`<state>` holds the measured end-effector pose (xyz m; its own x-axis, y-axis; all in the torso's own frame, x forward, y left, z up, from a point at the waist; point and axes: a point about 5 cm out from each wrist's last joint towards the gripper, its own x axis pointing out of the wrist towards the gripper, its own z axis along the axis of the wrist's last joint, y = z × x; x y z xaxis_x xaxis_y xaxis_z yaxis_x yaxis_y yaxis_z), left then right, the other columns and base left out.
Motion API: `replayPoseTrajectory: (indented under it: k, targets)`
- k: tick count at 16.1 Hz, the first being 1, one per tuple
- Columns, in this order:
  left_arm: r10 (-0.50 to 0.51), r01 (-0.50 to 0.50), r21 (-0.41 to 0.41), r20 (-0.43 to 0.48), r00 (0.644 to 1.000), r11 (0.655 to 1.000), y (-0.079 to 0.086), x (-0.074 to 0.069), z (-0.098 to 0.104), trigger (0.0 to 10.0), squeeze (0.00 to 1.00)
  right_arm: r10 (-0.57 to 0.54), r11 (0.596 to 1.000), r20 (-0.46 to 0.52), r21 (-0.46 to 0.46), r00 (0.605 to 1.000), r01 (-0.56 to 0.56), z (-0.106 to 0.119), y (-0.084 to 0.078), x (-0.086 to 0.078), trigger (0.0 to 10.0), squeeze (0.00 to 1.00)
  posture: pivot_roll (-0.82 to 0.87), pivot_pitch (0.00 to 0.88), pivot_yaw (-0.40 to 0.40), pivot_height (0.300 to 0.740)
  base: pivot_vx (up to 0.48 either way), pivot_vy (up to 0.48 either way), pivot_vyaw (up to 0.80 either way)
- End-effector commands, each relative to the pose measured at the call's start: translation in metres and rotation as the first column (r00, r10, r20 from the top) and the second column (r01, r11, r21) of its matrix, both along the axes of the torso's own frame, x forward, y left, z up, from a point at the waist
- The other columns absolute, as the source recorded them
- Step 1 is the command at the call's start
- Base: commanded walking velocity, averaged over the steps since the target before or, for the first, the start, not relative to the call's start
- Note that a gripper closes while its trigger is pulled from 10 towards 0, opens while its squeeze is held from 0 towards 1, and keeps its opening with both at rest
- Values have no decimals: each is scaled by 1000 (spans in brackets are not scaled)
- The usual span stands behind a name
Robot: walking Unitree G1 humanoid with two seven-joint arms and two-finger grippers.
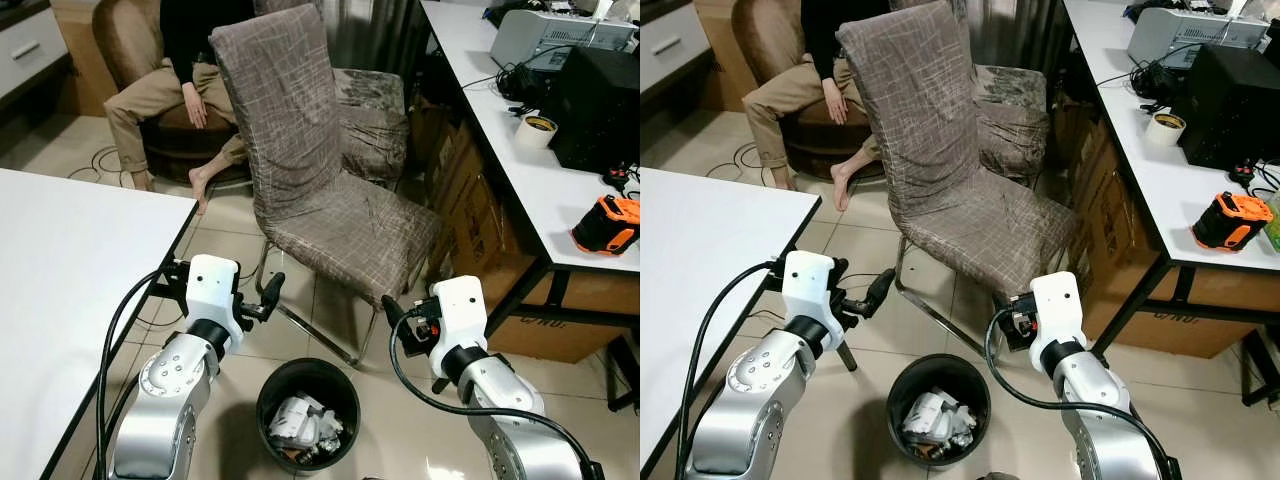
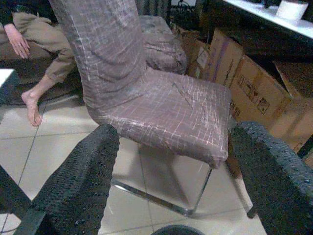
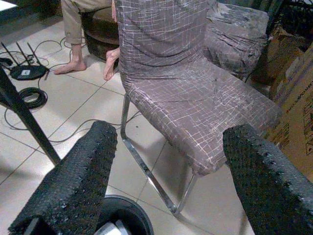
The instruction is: Picking trash to rubbish bin
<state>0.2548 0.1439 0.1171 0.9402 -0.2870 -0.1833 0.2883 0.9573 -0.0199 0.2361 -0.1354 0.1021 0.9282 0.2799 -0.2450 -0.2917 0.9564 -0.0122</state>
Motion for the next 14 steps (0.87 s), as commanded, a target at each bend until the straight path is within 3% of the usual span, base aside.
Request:
replayPoseTrajectory:
  k: [1,14]
  targets:
    - [-13,13,2,20,1000,1000,-2,2,8,10000,0,-16,1000,2,-8,1000,16,-2,-3,0,10000,0,-143,0,-34,740,-259,0,0]
    - [-9,8,34,21,1000,999,-1,3,16,10000,0,-16,1000,20,1,1000,16,1,0,6,10000,0,-136,0,-34,740,-307,0,0]
